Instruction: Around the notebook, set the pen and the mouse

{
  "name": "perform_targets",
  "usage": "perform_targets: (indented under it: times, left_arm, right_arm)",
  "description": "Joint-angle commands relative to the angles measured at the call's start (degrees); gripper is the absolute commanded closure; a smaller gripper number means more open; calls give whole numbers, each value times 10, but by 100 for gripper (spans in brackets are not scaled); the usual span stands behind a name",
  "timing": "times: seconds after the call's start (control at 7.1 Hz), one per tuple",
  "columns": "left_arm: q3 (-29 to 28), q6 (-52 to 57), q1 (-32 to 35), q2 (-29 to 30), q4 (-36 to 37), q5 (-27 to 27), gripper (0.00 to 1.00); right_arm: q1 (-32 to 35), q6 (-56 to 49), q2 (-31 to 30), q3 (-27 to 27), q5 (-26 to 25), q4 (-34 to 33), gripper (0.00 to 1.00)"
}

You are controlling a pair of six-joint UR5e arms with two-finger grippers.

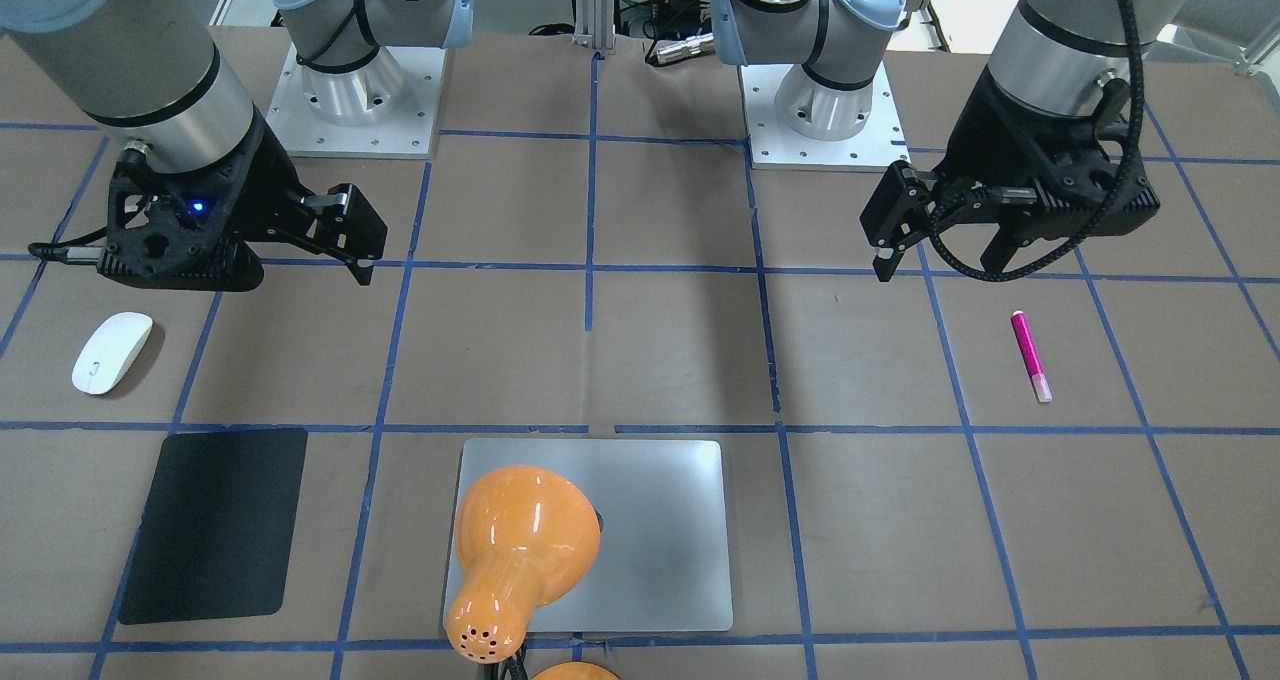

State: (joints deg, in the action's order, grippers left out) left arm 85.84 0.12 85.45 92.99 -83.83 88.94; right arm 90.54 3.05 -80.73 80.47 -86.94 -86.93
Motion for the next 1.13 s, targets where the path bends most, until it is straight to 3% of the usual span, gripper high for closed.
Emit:
perform_targets:
  times: [0.0, 0.14, 0.42, 0.7, 0.85, 0.99]
  left_arm:
    - [3, 11, -4, -10, 1, 6, 0]
    - [6, 11, -13, -22, -5, 10, 0]
    - [35, 72, -113, 2, -12, 11, 0]
    - [153, 225, -236, 37, 124, 11, 0]
    - [228, 271, -271, 74, 254, 11, 0]
    - [272, 309, -284, 122, 359, 11, 0]
  right_arm:
    - [-12, -9, 7, -1, 10, 0, 0]
    - [-23, -19, 7, 5, 0, 0, 0]
    - [-74, -32, 7, 7, 9, 0, 0]
    - [-155, -127, 7, 17, -42, 11, 0]
    - [-204, -212, 7, 38, -70, 2, 0]
    - [-219, -218, 10, 59, -85, -1, 0]
